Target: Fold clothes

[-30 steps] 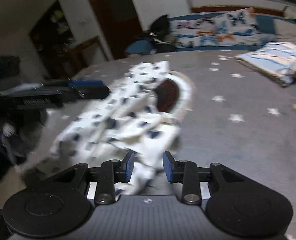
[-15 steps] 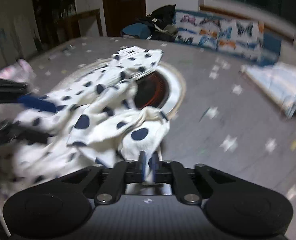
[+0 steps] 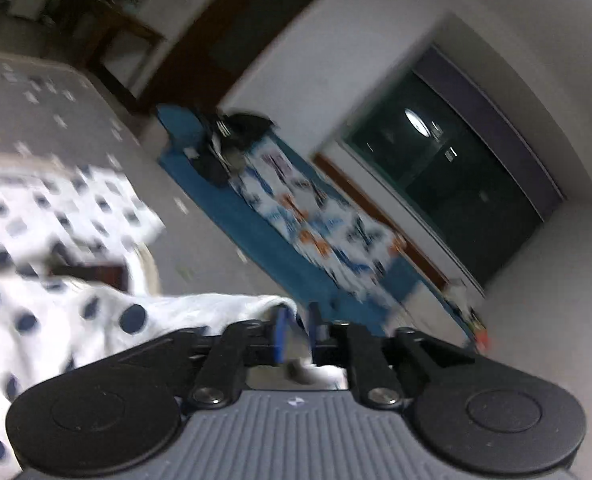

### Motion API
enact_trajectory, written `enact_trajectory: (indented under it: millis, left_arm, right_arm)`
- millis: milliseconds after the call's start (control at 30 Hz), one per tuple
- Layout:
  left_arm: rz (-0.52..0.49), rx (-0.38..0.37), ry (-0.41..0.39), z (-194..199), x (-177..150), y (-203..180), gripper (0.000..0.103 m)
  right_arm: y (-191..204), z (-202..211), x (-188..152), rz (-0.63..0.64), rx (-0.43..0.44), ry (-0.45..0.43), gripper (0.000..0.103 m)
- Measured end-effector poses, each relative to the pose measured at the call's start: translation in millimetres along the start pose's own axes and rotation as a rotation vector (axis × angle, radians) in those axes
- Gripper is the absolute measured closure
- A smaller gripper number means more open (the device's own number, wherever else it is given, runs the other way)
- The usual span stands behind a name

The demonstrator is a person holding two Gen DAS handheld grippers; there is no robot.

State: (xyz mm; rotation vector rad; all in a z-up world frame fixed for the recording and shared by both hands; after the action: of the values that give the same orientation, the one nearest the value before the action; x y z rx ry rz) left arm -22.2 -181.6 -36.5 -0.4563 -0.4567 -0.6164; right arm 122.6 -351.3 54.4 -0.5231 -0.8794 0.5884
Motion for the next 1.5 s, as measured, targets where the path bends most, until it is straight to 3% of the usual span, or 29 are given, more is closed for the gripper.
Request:
enact_trajectory:
  millis: [133,267,467,633,800,1233,1500]
  left_arm:
    - [-0.026,-0.027,0.02,-3.1,-3.5,-4.8,0.042]
    - [-0.049,-0.037,0.026,-5.1,-5.1,-8.3,0.039]
    - [-0.056,-0.037,0.029,-3.4,-8.5,-13.3,0.037]
    - [-0.04,-0.046,0.031,0.4,-11.0,-12.9,0.029]
    - [-0.027,-0.055,0.025,1.6,-10.7,-10.0,0.022]
    - [0.018,-0.077,0.003,3.3,-8.2,-1.7,0.015]
    - [0.034,-0.045,-0.019,8.5,-4.9,2.2,0.013]
  right_arm:
    - [2.9,-21.6,-44.0,-0.008,0.045,0.179,0.084]
    - [-2.9,-22.0,-55.2,-0.115,0.129,0.229,0.084]
    - [2.1,-45.8,-40.7,-0.395,0.45,0.293,0.078]
    - [24.2,-82.6,-51.0,-0.522,0.567,0.419,0.076]
    - [28.4,-108.7,-41.2,-0.517,0.529,0.426,0.058]
    - [32.2,-193.7,30.0,-0.496,0.51,0.333,0.04]
    - [36.5,-198.2,50.3,-0.453,0.502,0.31,0.035]
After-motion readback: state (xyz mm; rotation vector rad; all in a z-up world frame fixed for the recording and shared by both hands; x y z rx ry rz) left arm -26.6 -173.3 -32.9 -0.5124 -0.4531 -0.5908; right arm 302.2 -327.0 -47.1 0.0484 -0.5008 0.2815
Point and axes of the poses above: each gripper's, at about its wrist camera, not at the fingertips, and z roughly against the way its jaws point, y to its left, x to its top, the point moved 8 cm from there along -z, roughly the way its jaws point, and after that the axes turned 15 degrees about y, right-handed, at the moved point
